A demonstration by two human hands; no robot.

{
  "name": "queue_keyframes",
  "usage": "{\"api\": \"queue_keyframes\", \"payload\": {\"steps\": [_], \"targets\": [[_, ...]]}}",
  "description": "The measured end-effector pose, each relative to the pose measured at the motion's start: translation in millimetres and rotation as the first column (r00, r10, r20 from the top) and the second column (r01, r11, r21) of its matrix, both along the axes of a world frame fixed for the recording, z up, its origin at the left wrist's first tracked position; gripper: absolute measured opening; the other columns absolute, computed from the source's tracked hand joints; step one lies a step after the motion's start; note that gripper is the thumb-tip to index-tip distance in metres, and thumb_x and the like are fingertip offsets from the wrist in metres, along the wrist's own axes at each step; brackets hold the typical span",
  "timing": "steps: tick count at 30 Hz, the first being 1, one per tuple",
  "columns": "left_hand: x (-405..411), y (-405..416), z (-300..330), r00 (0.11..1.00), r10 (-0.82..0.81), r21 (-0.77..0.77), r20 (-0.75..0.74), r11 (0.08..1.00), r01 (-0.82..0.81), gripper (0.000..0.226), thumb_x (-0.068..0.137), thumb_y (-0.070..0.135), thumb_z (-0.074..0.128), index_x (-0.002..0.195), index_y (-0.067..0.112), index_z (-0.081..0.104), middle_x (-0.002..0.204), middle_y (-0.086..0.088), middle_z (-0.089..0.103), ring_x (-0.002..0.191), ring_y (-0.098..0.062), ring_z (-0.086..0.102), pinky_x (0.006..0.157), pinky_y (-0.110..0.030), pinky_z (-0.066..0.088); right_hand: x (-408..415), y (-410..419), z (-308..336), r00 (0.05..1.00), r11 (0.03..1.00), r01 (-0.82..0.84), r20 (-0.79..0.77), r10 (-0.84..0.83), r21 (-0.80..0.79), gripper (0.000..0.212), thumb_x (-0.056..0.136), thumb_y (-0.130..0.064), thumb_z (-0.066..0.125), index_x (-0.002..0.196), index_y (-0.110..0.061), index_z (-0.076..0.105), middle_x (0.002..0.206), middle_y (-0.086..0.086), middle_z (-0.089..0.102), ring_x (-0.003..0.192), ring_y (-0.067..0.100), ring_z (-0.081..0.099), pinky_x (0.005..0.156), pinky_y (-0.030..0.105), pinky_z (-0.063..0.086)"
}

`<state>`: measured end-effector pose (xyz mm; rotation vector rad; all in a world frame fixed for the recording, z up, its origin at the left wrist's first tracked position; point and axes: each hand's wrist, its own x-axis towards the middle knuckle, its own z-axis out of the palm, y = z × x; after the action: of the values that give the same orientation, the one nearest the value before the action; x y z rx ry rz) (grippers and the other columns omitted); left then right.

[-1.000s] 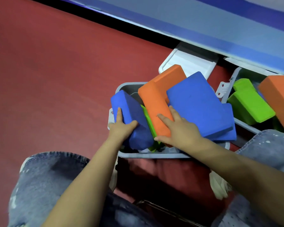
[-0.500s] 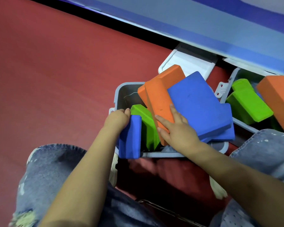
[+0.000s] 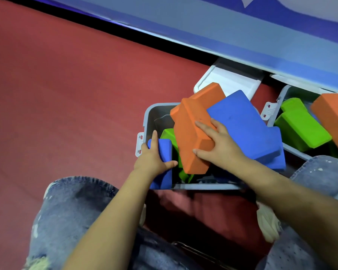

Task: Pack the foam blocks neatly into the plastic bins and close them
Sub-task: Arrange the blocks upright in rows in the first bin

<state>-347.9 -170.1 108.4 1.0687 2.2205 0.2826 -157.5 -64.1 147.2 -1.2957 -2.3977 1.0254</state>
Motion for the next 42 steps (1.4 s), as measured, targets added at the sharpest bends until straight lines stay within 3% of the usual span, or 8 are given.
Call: {"api": "queue_keyframes", "payload": {"steps": [6, 14, 18, 23, 26, 34, 38, 42], "targets": [[-26.2, 3.5, 11.5, 0.955, 0.252, 0.069, 0.157, 0.962, -0.265, 0.101, 0.076, 0.039, 0.071, 0.151, 0.035, 0.003, 0.139, -0.017, 0.040, 0.119, -0.037, 0.049, 0.094, -0.040, 0.046, 1.3, -8.8, 11.2, 0.964, 0.925, -0.258, 0.142, 0.226, 0.280, 0.072, 0.076, -0.026, 0.075, 0.138, -0.042, 0.042, 0.157, -0.001, 0.016, 0.137, 0.028, 0.030, 0.100, 0.041, 0.039], [-67.0, 10.0, 32.7, 0.555, 0.453, 0.222, 0.698, 0.600, -0.768, 0.081, 0.081, 0.028, 0.071, 0.143, 0.037, 0.020, 0.128, 0.002, 0.042, 0.106, -0.026, 0.054, 0.068, -0.039, 0.054, -43.3, -5.5, 11.6, 0.921, 0.730, -0.388, 0.215, 0.324, 0.563, 0.077, 0.058, -0.008, 0.084, 0.123, -0.035, 0.051, 0.146, 0.005, 0.034, 0.124, 0.049, 0.045, 0.082, 0.059, 0.047], [-68.0, 14.6, 16.0, 0.397, 0.413, 0.201, 0.820, 0.442, -0.874, 0.071, 0.082, 0.026, 0.070, 0.136, 0.033, 0.025, 0.131, 0.003, 0.047, 0.109, -0.025, 0.059, 0.067, -0.040, 0.055, -83.7, -2.9, 29.3, 0.882, 0.648, -0.458, 0.218, 0.419, 0.609, 0.040, 0.080, -0.016, 0.049, 0.113, -0.030, 0.067, 0.150, 0.018, 0.033, 0.127, 0.047, 0.044, 0.092, 0.054, 0.043], [-71.1, 22.8, -8.9, 0.177, 0.404, 0.054, 0.897, 0.298, -0.953, 0.065, 0.086, 0.023, 0.065, 0.136, 0.029, 0.024, 0.128, -0.004, 0.052, 0.100, -0.026, 0.061, 0.072, -0.044, 0.054, -128.5, 9.7, 32.9, 0.737, 0.576, -0.674, 0.378, 0.560, 0.462, 0.063, 0.079, -0.030, 0.016, 0.115, -0.020, 0.066, 0.153, 0.022, 0.022, 0.137, 0.043, 0.030, 0.111, 0.049, 0.024], [-80.7, 23.4, -19.6, 0.131, 0.367, 0.026, 0.921, 0.278, -0.960, 0.062, 0.087, 0.023, 0.063, 0.137, 0.030, 0.026, 0.128, -0.004, 0.054, 0.098, -0.026, 0.062, 0.069, -0.042, 0.054, -145.8, 18.1, 31.4, 0.640, 0.517, -0.768, 0.499, 0.585, 0.378, 0.066, 0.076, -0.026, 0.014, 0.126, -0.019, 0.058, 0.156, 0.019, 0.011, 0.144, 0.038, 0.013, 0.117, 0.047, 0.013], [-84.4, 12.8, -40.9, 0.038, 0.219, -0.004, 0.975, 0.191, -0.982, 0.061, 0.086, 0.010, 0.058, 0.133, 0.040, 0.035, 0.129, -0.002, 0.058, 0.100, -0.027, 0.063, 0.076, -0.050, 0.051, -142.4, 12.5, -17.7, 0.740, 0.444, -0.600, 0.251, 0.624, 0.665, 0.042, 0.079, -0.014, 0.043, 0.112, -0.024, 0.068, 0.141, 0.020, 0.046, 0.126, 0.042, 0.047, 0.100, 0.050, 0.039], [-74.4, 14.3, -45.9, 0.051, 0.317, -0.031, 0.947, 0.247, -0.968, 0.067, 0.087, 0.008, 0.058, 0.136, 0.042, 0.027, 0.125, 0.000, 0.056, 0.096, -0.022, 0.064, 0.071, -0.042, 0.053, -135.8, 29.0, -42.4, 0.761, 0.565, -0.637, 0.310, 0.570, 0.524, 0.101, 0.059, -0.042, 0.083, 0.145, -0.022, 0.033, 0.148, 0.015, 0.037, 0.133, 0.035, 0.040, 0.104, 0.043, 0.037], [-63.4, 14.0, -49.5, -0.029, 0.479, -0.187, 0.877, 0.286, -0.940, 0.051, 0.083, 0.004, 0.052, 0.126, 0.025, 0.033, 0.109, -0.007, 0.050, 0.088, -0.020, 0.052, 0.066, -0.035, 0.046, -121.2, 28.4, -63.5, 0.727, 0.542, -0.673, 0.317, 0.609, 0.502, 0.100, 0.061, -0.062, 0.075, 0.141, -0.012, 0.042, 0.144, 0.010, 0.044, 0.129, 0.028, 0.046, 0.104, 0.042, 0.039]]}}
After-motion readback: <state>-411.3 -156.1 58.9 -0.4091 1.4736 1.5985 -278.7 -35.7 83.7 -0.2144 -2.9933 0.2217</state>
